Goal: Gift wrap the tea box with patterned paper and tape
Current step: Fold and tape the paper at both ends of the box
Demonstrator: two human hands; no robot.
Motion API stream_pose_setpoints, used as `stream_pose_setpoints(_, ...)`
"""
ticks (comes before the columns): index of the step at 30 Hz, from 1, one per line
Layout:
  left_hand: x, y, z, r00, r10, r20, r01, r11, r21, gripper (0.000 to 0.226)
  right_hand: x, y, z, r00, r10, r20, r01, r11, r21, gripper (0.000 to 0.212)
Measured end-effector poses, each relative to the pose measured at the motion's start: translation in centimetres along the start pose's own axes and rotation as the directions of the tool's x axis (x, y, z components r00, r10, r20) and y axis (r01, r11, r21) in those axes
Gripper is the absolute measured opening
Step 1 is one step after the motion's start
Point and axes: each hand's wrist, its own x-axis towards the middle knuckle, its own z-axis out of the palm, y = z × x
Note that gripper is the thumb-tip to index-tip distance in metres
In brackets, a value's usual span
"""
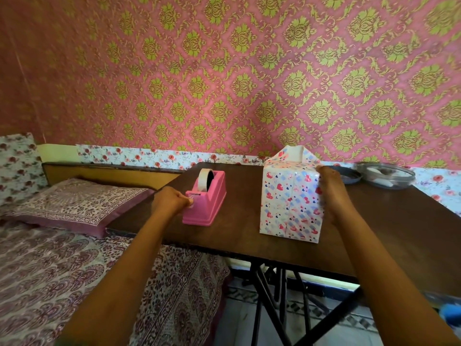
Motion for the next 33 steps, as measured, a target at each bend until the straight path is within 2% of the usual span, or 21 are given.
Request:
stream_pose_setpoints(5, -0.2, 0.5, -0.8, 1.0, -0.031, 0.0, 0.029, 0.942, 0.335, 0.029, 0.1, 0.2, -0.2, 1.0, 0.025, 0.012, -0.025, 1.0, 0.015, 0.024)
stream_pose_setpoints(6, -0.4, 0.0, -0.8, 0.998, -0.057, 0.026, 0.046, 0.944, 0.328, 0.03, 0.2, 0.2, -0.2, 0.999, 0.032, 0.016, -0.032, 0.999, 0.022, 0.024)
stream_pose_setpoints(8, -1.0, -0.5, -0.9, 0.994, -0.048, 0.1, 0.031, 0.985, 0.171, 0.022, 0.2, 0.2, -0.1, 0.999, 0.033, 0.022, -0.033, 0.999, 0.023, 0.025)
stream_pose_setpoints(10, -1.9, 0.3, -1.2, 0.988, 0.048, 0.146, -0.043, 0.998, -0.037, 0.011, 0.1, 0.3, 0.0, 1.0, 0.02, 0.018, -0.021, 1.0, 0.022, 0.025)
stream_pose_setpoints(12, -2.9, 2.7, -1.6, 0.975, 0.148, 0.165, -0.109, 0.969, -0.222, 0.008, -0.2, 0.2, 0.2, 1.0, -0.005, 0.021, 0.004, 1.0, 0.024, 0.024)
stream_pose_setpoints(14, -3.6, 6.3, -1.4, 0.958, 0.219, 0.186, -0.128, 0.905, -0.406, 0.006, -0.6, 0.1, 0.2, 0.999, -0.025, 0.032, 0.024, 1.0, 0.017, 0.037)
stream_pose_setpoints(16, -4.1, 10.1, -0.7, 0.921, 0.322, 0.221, -0.177, 0.849, -0.498, 0.004, -1.1, 0.2, 0.0, 0.998, -0.042, 0.047, 0.042, 0.999, 0.007, 0.052)
stream_pose_setpoints(19, -4.6, 15.8, 1.7, 0.848, 0.463, 0.257, -0.262, 0.788, -0.556, 0.005, -1.6, -0.2, -0.3, 0.992, -0.083, 0.092, 0.083, 0.997, 0.002, 0.057)
stream_pose_setpoints(21, -4.9, 19.1, 3.6, 0.785, 0.532, 0.317, -0.318, 0.786, -0.53, 0.012, -1.4, 0.1, -0.3, 0.991, -0.087, 0.101, 0.086, 0.996, 0.013, 0.058)
stream_pose_setpoints(24, -5.1, 22.1, 6.2, 0.726, 0.544, 0.42, -0.375, 0.826, -0.421, 0.019, -0.5, 0.6, 0.1, 0.998, -0.041, 0.052, 0.039, 0.998, 0.039, 0.06)
stream_pose_setpoints(29, -4.6, 23.4, 8.7, 0.71, 0.45, 0.542, -0.355, 0.893, -0.276, 0.007, 1.1, 1.1, 0.4, 0.996, -0.062, -0.065, 0.063, 0.998, 0.012, 0.044)
stream_pose_setpoints(31, -4.7, 23.5, 8.8, 0.719, 0.435, 0.542, -0.341, 0.9, -0.271, 0.005, 1.1, 1.4, 0.2, 0.993, -0.107, -0.054, 0.105, 0.994, -0.04, 0.039)
stream_pose_setpoints(33, -4.6, 23.5, 8.8, 0.719, 0.432, 0.545, -0.345, 0.902, -0.26, 0.01, 0.5, 1.5, 0.0, 0.988, -0.153, 0.0, 0.152, 0.986, -0.06, 0.049)
